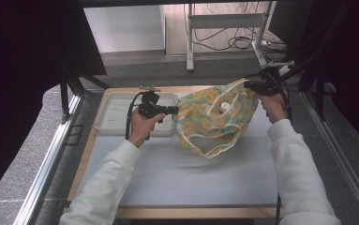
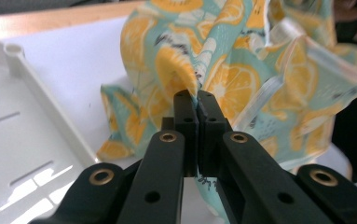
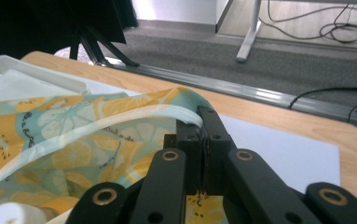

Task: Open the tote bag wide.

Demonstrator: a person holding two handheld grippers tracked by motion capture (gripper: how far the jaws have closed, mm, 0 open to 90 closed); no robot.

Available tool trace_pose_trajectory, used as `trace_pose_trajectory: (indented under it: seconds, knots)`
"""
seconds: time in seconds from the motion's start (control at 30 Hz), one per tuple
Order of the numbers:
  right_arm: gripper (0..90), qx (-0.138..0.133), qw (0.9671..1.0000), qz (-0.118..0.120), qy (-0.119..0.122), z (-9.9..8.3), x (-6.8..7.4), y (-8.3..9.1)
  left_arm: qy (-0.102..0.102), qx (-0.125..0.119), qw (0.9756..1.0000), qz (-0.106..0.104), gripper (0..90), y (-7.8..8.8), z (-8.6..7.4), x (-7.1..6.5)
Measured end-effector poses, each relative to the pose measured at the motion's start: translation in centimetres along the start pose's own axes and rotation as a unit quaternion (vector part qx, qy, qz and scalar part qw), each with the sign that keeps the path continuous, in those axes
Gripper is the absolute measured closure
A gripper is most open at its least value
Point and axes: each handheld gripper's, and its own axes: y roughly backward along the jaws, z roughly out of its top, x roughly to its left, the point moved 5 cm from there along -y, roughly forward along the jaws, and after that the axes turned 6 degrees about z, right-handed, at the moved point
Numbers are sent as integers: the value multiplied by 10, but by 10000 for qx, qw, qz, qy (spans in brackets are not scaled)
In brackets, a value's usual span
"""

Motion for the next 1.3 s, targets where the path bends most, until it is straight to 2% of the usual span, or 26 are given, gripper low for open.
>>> trace_pose_trajectory:
  seconds: [0.3, 0.4, 0.6, 0.87, 0.93, 1.13, 1.2, 1.3]
  knots:
    - [875, 391, 9992, -16, -113, -23, -8, -21, -14, 158, 9999, 59, 887, -13, -8, 2]
    - [874, 540, 9985, -5, -61, -31, -6, -28, -63, 228, 9997, 89, 880, -16, -12, 1]
    - [874, 613, 9980, 76, -103, -37, -8, -26, -96, 342, 9993, 93, 878, -20, -19, 0]
    - [871, 868, 9961, 85, -98, -55, -7, -31, -157, 452, 9988, 81, 873, -28, -26, -3]
    - [869, 870, 9961, 116, -92, -55, -7, -30, -184, 387, 9991, 74, 853, -26, -25, -4]
    - [848, 801, 9967, 156, 31, -50, -3, -26, -420, -70, 9991, 53, 674, -7, -16, -15]
    - [838, 815, 9965, 172, 37, -51, -2, -26, -526, -157, 9985, 72, 597, -1, -15, -20]
    - [829, 849, 9962, 168, 7, -53, -1, -26, -840, -267, 9960, 144, 541, 9, -15, -30]
